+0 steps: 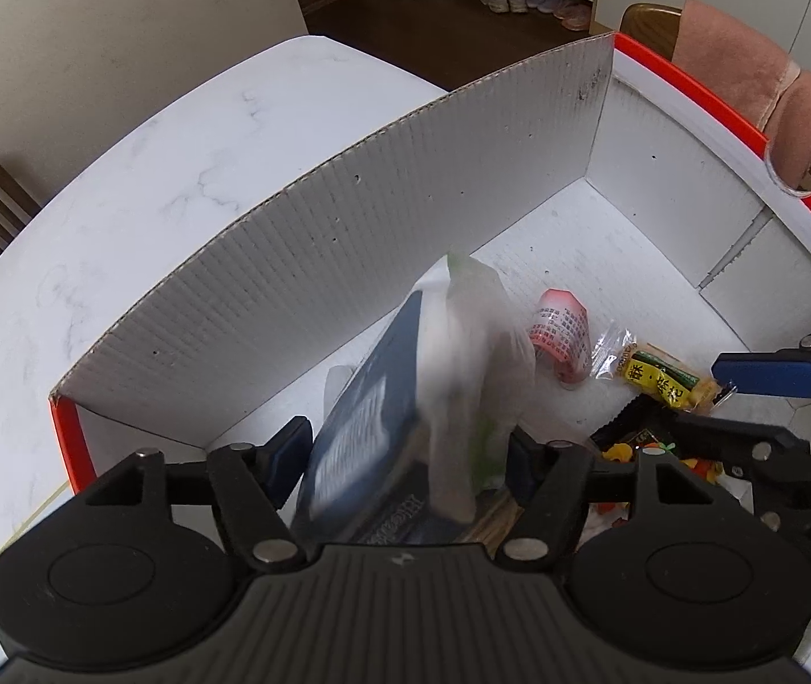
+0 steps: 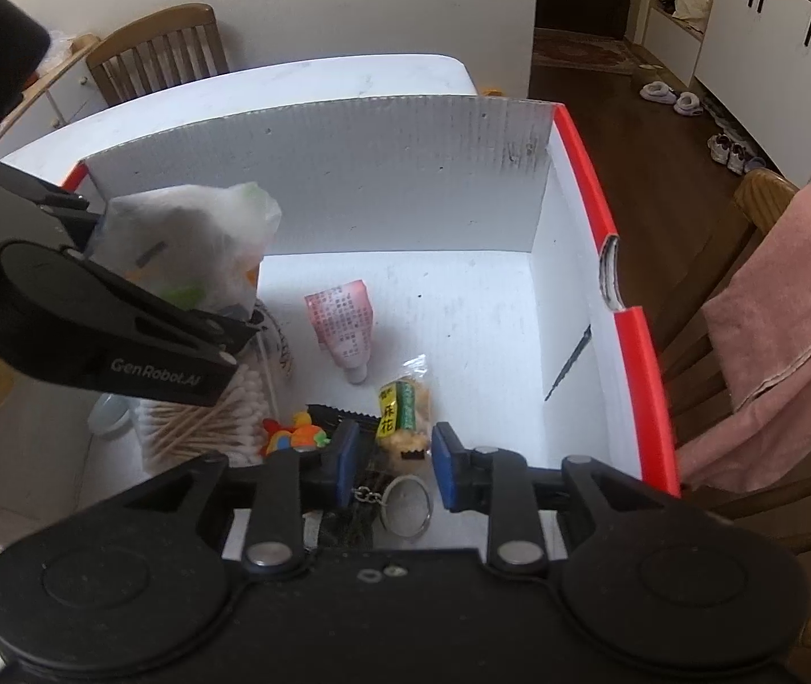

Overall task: Organize objects
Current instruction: 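Open the left tool to drop the wipes pack while the right tool releases the snack packet, then withdraw both tools from the box back toward the remaining items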

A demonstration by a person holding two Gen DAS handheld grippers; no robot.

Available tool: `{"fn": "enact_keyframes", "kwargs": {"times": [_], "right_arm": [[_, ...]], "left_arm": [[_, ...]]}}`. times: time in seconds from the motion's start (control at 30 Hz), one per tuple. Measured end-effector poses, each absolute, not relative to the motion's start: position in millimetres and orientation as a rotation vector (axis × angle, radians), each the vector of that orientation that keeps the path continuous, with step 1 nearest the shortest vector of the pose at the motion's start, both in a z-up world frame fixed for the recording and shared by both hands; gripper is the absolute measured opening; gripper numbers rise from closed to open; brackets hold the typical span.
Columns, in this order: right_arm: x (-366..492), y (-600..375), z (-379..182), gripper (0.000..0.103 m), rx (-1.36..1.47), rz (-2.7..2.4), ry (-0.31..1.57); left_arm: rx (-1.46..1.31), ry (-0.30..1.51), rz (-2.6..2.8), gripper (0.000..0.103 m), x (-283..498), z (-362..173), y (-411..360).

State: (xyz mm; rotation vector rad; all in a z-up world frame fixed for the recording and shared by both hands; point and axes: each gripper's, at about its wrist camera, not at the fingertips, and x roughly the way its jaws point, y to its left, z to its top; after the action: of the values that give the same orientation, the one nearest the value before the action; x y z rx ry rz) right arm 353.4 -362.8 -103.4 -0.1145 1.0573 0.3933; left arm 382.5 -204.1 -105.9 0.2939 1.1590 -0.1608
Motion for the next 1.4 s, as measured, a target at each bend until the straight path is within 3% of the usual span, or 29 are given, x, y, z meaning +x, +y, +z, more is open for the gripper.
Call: {"fn": "enact_keyframes", "kwargs": {"times": [0.27,0.87,1.3,1.4], "right_arm": [[342.2,-364.8,-97.4,0.046,-0.122,0.412,1.026],[309.5,-366.4,-61.4,0.066,-0.068,0.426,0.939],[276.6,-359.2,-30.3,0.093,-0.002,0.414,0.863],[269.8,-352.7,-25.0,0.099,0.012,0.412,0.853]], "left_arm": [[0.275,1.145,-0.167,0.080,373.3,-98.7,-203.5],[0.142,1.037,-0.257,0.084,333.9,-55.2,-190.9],[0.038,0.930,-0.317,0.090,281.2,-15.2,-150.2],[0.024,0.913,-0.317,0.097,269.9,-9.7,-138.3]]}}
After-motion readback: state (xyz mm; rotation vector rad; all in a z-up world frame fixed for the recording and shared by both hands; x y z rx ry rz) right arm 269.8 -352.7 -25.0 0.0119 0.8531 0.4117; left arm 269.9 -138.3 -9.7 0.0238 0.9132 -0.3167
